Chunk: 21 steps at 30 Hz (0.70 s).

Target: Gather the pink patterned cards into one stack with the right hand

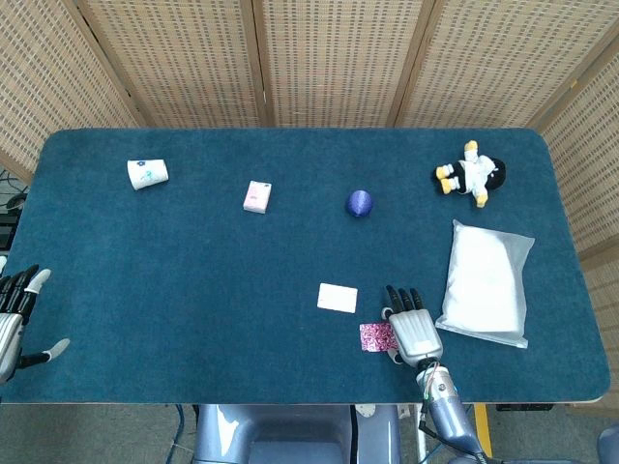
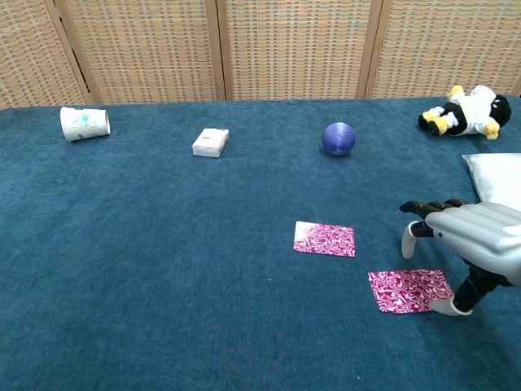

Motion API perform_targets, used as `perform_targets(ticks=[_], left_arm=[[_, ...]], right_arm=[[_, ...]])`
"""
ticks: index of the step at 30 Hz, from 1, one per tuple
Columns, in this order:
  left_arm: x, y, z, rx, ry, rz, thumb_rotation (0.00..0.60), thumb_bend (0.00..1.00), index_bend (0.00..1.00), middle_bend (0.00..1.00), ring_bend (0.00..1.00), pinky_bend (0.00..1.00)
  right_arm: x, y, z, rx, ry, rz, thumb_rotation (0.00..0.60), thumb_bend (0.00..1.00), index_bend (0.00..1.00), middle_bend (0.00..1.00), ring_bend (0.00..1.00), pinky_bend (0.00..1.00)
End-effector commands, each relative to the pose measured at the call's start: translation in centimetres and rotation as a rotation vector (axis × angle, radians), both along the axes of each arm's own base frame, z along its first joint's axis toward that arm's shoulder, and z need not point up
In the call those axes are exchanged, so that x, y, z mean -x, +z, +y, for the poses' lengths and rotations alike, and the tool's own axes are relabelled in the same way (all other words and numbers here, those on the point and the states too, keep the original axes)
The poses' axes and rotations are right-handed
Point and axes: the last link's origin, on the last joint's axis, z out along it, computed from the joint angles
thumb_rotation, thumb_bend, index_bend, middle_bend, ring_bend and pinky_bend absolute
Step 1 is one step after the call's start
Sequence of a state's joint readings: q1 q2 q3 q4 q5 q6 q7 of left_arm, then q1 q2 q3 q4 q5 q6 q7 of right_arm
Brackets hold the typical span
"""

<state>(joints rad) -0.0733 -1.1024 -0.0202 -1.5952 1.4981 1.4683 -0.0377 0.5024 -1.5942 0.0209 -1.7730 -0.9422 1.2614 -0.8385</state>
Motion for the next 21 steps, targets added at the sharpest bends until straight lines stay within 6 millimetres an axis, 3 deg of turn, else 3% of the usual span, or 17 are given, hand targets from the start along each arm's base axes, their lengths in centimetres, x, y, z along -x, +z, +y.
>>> perform_targets(ticks=[1,5,10,15,21], left_arm=[[0.0,0.0,0.0,0.000,0.000,0.001,0.600,0.00,0.00,0.00,0.00,0.00],[0.0,0.0,0.0,-0.001,0.001,0.001,0.600,0.00,0.00,0.00,0.00,0.00],[0.0,0.0,0.1,-0.001,0.003,0.002,0.600,0.00,0.00,0.00,0.00,0.00],[0.0,0.0,0.1,0.003,0.004,0.002,0.600,0.00,0.00,0.00,0.00,0.00],[0.0,0.0,0.1,0.007,0.005,0.001,0.600,0.00,0.00,0.00,0.00,0.00]], right_arm=[[-1.7,1.7,-0.5,0.038,0.024,-0.060,0.600,0.26,0.31,0.00,0.00,0.03],[-3.7,3.1,-2.7,0.070,0.032,-0.094,0.600,0.26,0.31,0.00,0.00,0.03],[-5.0,2.7,-5.8,0.070,-0.023,-0.129,0.600,0.26,0.31,0.00,0.00,0.03],[-5.6,1.3,-7.6,0.060,-0.089,-0.159,0.600,0.26,0.31,0.00,0.00,0.03],[-6.6,-1.3,-8.4,0.035,-0.167,-0.217,0.600,0.24,0.31,0.00,0.00,0.03]])
